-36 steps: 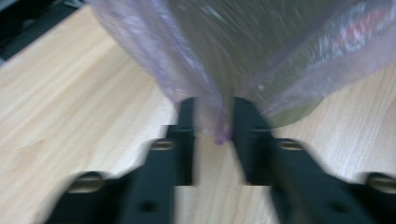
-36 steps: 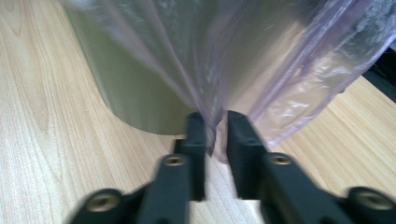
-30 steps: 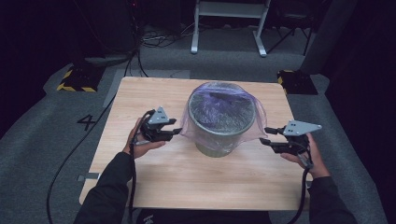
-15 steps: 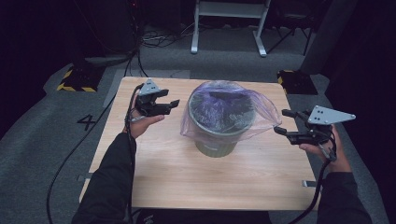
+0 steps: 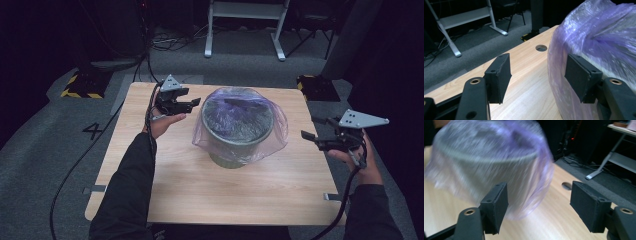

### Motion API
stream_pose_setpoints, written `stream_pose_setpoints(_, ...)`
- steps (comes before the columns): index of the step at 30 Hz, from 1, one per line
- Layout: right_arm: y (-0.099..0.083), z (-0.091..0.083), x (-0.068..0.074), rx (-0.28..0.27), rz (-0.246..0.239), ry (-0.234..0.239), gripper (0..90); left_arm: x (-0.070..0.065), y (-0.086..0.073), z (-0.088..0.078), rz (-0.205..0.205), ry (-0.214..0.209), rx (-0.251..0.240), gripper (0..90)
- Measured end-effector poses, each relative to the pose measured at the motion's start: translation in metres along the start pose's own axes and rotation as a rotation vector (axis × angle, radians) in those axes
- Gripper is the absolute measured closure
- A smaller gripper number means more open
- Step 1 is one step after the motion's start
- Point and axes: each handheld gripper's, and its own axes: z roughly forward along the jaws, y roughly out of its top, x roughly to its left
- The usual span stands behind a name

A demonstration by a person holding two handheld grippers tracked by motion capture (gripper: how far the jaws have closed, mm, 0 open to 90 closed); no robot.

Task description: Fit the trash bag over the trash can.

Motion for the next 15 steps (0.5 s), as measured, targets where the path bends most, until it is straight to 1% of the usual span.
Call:
stream_pose_setpoints(2, 0.008, 0.009, -0.003, 0.009, -0.006, -0.035, 32.6, 0.0, 0.004, 0.005, -0.003, -0.008, 0.005, 37.4)
stream_pose_setpoints(5, 0.017, 0.029, -0.009, 0.01, 0.007, -0.053, 36.2, 0.0, 0.01, 0.012, 0.002, -0.012, 0.008, 39.6)
stream_pose_setpoints(6, 0.02, 0.037, -0.011, 0.015, 0.015, -0.051, 36.9, 0.0, 0.012, 0.014, 0.005, -0.011, 0.008, 41.3)
stream_pose_setpoints(7, 0.022, 0.044, -0.012, 0.03, 0.016, -0.045, 37.7, 0.001, 0.014, 0.017, 0.003, -0.019, 0.011, 42.6)
stream_pose_setpoints(8, 0.024, 0.052, -0.012, 0.051, 0.0, -0.057, 38.5, 0.001, 0.016, 0.019, 0.005, -0.023, 0.016, 44.6)
stream_pose_setpoints(9, 0.027, 0.06, -0.012, 0.072, -0.012, -0.056, 38.6, 0.002, 0.018, 0.022, 0.003, -0.029, 0.018, 45.8)
stream_pose_setpoints(10, 0.028, 0.067, -0.013, 0.085, -0.008, -0.043, 39.1, 0.002, 0.019, 0.024, 0.003, -0.04, 0.018, 47.4)
stream_pose_setpoints(12, 0.029, 0.079, -0.015, 0.108, -0.009, -0.056, 41.0, 0.003, 0.02, 0.028, 0.01, -0.049, 0.026, 53.2)
stream_pose_setpoints(13, 0.029, 0.082, -0.016, 0.109, -0.005, -0.056, 42.4, 0.003, 0.02, 0.03, 0.009, -0.064, 0.028, 54.9)
stream_pose_setpoints(15, 0.028, 0.09, -0.019, 0.102, 0.018, -0.056, 46.0, 0.002, 0.02, 0.034, 0.015, -0.084, 0.034, 60.0)
